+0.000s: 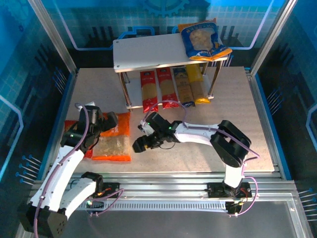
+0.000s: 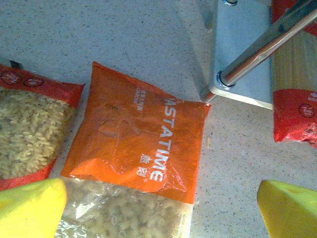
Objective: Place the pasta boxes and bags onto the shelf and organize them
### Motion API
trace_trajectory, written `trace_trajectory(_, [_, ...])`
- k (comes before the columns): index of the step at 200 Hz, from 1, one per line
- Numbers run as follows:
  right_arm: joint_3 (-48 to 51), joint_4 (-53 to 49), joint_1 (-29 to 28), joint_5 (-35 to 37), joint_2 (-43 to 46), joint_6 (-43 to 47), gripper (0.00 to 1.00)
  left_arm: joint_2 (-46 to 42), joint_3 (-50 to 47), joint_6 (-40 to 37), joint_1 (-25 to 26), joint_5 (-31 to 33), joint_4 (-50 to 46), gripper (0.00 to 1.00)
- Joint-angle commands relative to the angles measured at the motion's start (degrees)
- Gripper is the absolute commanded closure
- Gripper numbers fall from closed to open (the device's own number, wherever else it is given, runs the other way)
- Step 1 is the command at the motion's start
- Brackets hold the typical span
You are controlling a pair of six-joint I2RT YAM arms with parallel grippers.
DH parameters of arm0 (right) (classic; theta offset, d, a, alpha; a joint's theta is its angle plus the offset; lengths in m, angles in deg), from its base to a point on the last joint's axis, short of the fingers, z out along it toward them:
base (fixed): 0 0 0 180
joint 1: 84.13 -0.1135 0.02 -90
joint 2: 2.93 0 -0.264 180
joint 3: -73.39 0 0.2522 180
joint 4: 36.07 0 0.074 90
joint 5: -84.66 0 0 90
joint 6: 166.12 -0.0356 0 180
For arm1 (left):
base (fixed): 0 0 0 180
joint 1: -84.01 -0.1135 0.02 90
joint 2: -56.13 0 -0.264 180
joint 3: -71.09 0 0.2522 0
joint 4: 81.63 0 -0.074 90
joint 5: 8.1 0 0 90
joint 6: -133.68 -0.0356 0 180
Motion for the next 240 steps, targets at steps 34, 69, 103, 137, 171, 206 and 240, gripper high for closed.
trace_trajectory(34, [-10.50,-0.93,-1.00,1.67,-9.24,-2.94,0.23,-0.37,-0.85,-1.35,-0.75,-2.02,2.02,0.00])
trace_trajectory(69, [-15.55,-4.71,-2.23,3.92,-13.68,-2.76,0.23,-1.54,0.60,-2.36,-1.10,-1.91,0.91,0.00])
trace_trajectory(103, [-19.62,-6.81,-3.01,5.55,-17.45,-3.02,0.23,-3.58,2.16,-2.80,-1.28,-1.77,0.24,0.01])
trace_trajectory(137, [-23.70,-8.76,-3.84,5.94,-21.17,-3.19,0.27,-4.75,3.03,-3.35,-1.50,-2.06,0.16,0.01])
trace_trajectory(171, [-25.39,-8.51,-4.16,3.96,-23.59,-3.90,0.48,-4.55,2.56,-3.71,-1.52,-2.33,0.58,0.01])
trace_trajectory(206, [-22.83,-7.73,-3.84,3.02,-21.99,-3.80,0.73,-4.28,1.61,-3.80,-1.87,-2.54,1.19,0.01])
trace_trajectory(240, [-14.93,-4.40,-1.23,2.25,-16.82,-5.16,1.00,-4.10,1.08,-3.99,-2.05,-2.97,1.63,0.01])
